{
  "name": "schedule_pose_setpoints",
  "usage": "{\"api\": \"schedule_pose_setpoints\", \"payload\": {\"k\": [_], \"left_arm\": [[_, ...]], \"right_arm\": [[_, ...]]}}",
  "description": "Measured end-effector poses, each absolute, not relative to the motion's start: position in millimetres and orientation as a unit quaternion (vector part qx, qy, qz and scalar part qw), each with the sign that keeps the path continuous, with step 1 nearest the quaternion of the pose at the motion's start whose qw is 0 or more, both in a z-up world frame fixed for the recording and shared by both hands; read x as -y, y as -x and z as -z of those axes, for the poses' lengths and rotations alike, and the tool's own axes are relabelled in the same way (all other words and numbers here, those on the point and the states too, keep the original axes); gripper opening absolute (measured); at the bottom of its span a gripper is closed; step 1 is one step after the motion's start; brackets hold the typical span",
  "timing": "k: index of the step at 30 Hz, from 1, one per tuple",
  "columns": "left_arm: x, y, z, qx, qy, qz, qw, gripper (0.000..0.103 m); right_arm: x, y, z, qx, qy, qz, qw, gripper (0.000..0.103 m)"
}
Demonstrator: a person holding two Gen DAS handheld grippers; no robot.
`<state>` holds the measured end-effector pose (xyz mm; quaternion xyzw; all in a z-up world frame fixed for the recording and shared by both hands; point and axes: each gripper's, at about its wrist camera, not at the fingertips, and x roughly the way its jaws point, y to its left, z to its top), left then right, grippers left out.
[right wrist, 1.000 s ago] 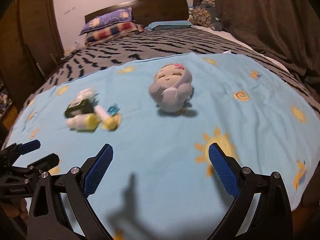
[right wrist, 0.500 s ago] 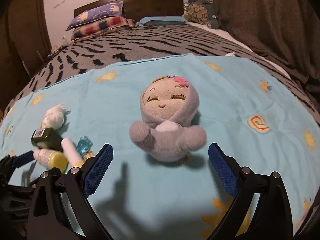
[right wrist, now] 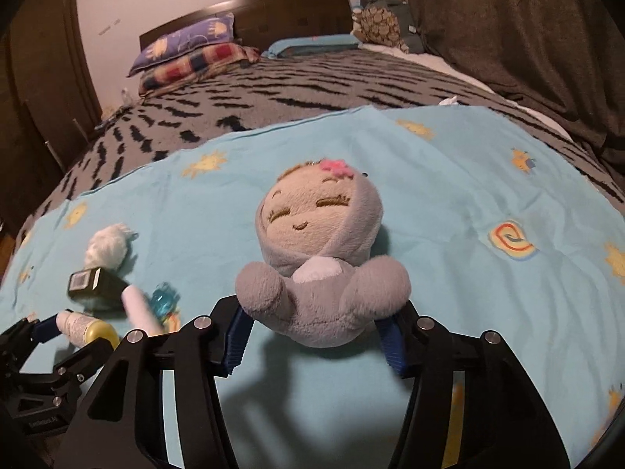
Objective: Collect trash
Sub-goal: 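Grasp the yellow Kiehl's bottle with the left tool while the right grasps the grey plush doll, then lower both held items under the bed edge and open both tools over the bin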
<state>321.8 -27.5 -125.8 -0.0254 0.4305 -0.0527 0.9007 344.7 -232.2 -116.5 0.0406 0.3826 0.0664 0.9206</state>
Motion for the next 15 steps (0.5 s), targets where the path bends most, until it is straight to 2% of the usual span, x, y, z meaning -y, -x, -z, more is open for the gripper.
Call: {"api": "schedule_pose_setpoints", "payload": {"k": [15], "left_arm": [[31, -201, 113, -0.432, 0.029, 0.082, 0.898, 0.08]], "right_arm": [[244, -217, 103, -0.37, -0.035, -0.098, 0.923, 0.054]]}}
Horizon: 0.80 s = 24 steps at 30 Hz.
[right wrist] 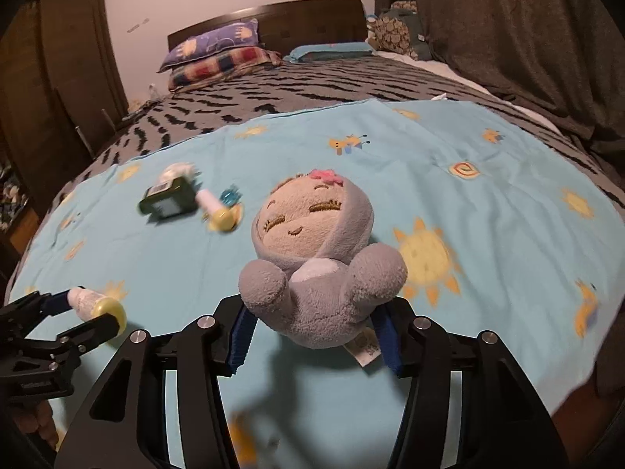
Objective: Collect trash
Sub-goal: 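Lower both held items under the bed edge and open both tools over the bin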
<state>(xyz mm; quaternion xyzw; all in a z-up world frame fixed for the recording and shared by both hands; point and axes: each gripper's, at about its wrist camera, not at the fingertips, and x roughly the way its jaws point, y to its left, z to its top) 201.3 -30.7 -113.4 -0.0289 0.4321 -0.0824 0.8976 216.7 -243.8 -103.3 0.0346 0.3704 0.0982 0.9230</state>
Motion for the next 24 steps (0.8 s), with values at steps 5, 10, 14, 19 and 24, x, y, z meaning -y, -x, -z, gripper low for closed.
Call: {"api": "schedule_pose_setpoints", "payload": {"k": [5, 10, 14, 19, 24], "left_arm": [[39, -158, 115, -0.431, 0.026, 0.096, 0.897, 0.08], [46, -121, 118, -0.43, 0.026, 0.105, 0.896, 0.08], [48, -96, 119, -0.43, 0.029, 0.113, 0.895, 0.08], [55, -64, 127, -0.437, 0.021, 0.128, 0.89, 0.08], [56, -35, 128, -0.429, 0.021, 0.135, 0.893, 0.08]], "right_arm": [[239, -165, 97, -0.359, -0.024, -0.111, 0.926, 0.053], [238, -122, 97, -0.355, -0.027, -0.128, 0.926, 0.051], [237, -96, 99, -0.362, -0.023, -0.141, 0.921, 0.051], [234, -64, 112, -0.378, -0.022, -0.153, 0.913, 0.049], [240, -32, 111, -0.375, -0.032, -0.163, 0.912, 0.046]]}}
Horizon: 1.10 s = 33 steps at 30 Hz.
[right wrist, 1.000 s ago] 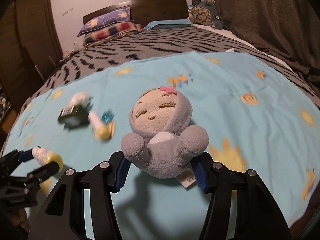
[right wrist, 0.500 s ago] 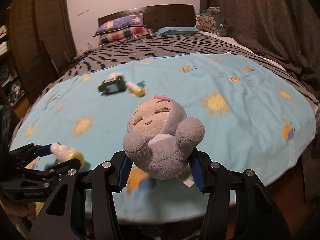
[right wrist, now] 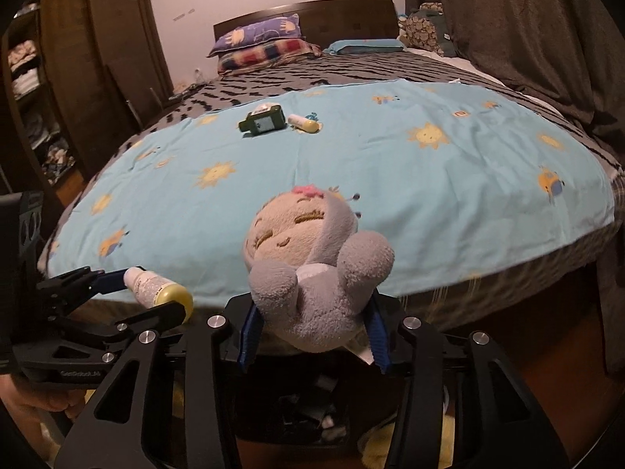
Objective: Collect trash
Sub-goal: 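Lower both held items under the bed edge and open both tools over the bin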
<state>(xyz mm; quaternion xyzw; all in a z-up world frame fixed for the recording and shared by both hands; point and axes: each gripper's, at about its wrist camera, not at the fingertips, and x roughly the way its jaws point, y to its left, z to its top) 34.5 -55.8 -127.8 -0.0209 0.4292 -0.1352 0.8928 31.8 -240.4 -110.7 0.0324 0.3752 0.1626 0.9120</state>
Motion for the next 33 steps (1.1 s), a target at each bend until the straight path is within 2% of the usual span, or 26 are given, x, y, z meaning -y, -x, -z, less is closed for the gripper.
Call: {"api": "schedule_pose_setpoints", "payload": {"k": [8, 17, 24, 33], "left_arm": [[60, -4, 142, -0.438, 0.026, 0.148, 0.886, 0.08], [60, 7, 204, -0.498, 0.019, 0.141, 0.855, 0.08], [55, 1, 244, -0.533, 0.026, 0.138, 0.835, 0.08], [66, -13, 289, -0.572, 0.005, 0.147, 0.807, 0.08]], "right_arm": [[236, 0, 135, -0.407, -0.022, -0.169, 0.897, 0.046], [224, 7, 190, -0.476, -0.016, -0.169, 0.863, 0.046], [227, -2, 237, -0.531, -0.051, -0.162, 0.83, 0.047], [223, -16, 280, -0.573, -0.047, -0.141, 0.806, 0.048]]}}
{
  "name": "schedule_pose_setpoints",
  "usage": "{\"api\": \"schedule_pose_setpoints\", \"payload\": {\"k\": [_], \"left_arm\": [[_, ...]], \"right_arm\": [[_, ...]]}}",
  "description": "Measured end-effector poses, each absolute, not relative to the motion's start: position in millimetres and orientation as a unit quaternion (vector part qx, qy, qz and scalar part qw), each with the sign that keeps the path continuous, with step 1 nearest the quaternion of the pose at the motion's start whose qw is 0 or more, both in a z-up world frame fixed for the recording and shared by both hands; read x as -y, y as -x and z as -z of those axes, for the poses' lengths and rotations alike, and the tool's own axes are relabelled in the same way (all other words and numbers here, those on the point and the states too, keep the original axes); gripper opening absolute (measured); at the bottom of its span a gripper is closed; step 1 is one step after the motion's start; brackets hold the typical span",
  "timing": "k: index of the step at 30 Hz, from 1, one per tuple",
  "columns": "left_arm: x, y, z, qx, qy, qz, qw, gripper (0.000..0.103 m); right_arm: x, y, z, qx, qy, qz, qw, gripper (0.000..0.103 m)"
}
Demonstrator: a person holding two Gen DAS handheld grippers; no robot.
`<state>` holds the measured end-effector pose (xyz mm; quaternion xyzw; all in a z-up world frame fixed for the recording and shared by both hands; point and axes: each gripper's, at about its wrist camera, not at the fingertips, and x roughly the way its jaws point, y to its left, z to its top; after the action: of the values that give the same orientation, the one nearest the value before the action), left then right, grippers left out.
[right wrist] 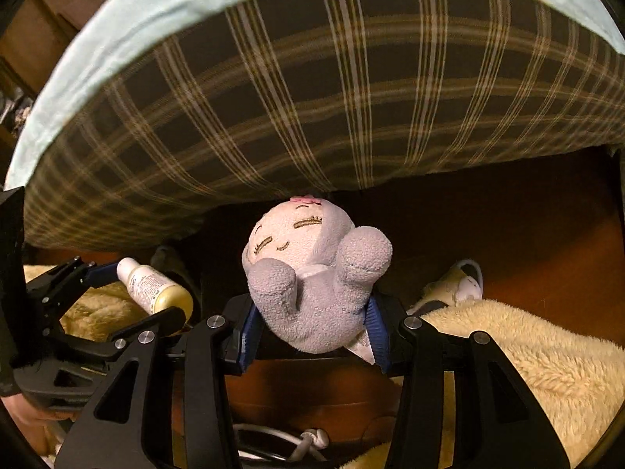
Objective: Collect trash
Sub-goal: 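Lower both held items under the bed edge and open both tools over the bin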
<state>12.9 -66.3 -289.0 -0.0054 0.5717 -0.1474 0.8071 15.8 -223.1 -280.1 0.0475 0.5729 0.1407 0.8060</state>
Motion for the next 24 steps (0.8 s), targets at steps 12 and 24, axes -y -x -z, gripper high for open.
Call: {"api": "schedule_pose_setpoints", "payload": {"k": [12, 24], "left_arm": [[52, -27, 308, -0.6, 0.026, 0.137, 0.788, 0.091], [35, -24, 237, -0.55, 0.029, 0.135, 0.824, 0.095]], "right_arm": [[218, -42, 291, -0.576, -0.066, -0.134, 0.803, 0.072], [245, -48, 212, -0.499, -0.089, -0.132, 0.852, 0.089]]}}
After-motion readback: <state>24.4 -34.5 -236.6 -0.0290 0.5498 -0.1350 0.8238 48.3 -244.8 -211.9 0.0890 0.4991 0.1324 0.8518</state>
